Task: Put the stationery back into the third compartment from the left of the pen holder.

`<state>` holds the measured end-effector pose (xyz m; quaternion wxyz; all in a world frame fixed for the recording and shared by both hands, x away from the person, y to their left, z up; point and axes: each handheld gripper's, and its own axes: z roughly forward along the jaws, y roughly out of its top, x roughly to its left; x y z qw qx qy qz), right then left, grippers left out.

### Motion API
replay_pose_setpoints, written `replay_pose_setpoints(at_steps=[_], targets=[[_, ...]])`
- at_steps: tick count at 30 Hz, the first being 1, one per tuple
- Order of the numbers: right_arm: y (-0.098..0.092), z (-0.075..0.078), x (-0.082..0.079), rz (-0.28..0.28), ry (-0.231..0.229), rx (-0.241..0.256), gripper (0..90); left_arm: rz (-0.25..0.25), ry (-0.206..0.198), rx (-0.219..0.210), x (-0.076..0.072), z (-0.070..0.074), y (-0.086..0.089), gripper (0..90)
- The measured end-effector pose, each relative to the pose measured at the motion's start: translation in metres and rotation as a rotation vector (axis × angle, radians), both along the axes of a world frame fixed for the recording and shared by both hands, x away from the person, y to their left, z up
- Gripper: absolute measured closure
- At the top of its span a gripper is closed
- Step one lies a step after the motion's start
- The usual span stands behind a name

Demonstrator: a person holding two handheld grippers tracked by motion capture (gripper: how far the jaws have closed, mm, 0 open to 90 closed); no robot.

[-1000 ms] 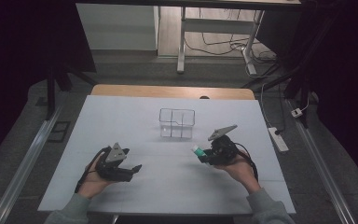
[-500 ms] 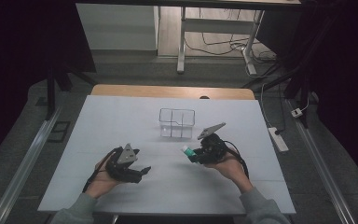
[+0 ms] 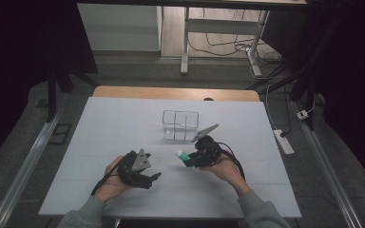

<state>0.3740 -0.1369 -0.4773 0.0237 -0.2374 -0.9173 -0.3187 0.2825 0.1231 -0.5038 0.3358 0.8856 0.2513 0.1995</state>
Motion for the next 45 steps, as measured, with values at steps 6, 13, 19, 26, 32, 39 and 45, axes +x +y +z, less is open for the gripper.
replay_pose_setpoints(at_steps=[6,13,19,26,32,39,45], targets=[[0.010,-0.006,0.000,0.032,0.035,-0.032,65.6,-0.020,-0.021,0.012,0.001,0.001,-0.006,23.2],[0.019,-0.012,-0.001,0.070,0.067,-0.069,65.6,-0.052,-0.049,0.023,0.000,0.003,-0.011,24.8],[0.026,-0.014,0.001,0.107,0.104,-0.075,65.6,-0.098,-0.063,0.062,0.000,0.001,-0.022,25.0],[0.035,-0.015,0.002,0.160,0.145,-0.105,65.6,-0.145,-0.073,0.094,0.001,0.000,-0.032,26.3],[0.040,-0.014,0.001,0.188,0.162,-0.106,65.5,-0.183,-0.077,0.115,0.003,-0.001,-0.039,30.9],[0.044,-0.009,-0.003,0.229,0.181,-0.102,65.5,-0.233,-0.099,0.162,0.001,-0.003,-0.047,38.4],[0.044,-0.009,-0.004,0.233,0.208,-0.111,65.5,-0.243,-0.115,0.190,0.000,-0.006,-0.048,47.0]])
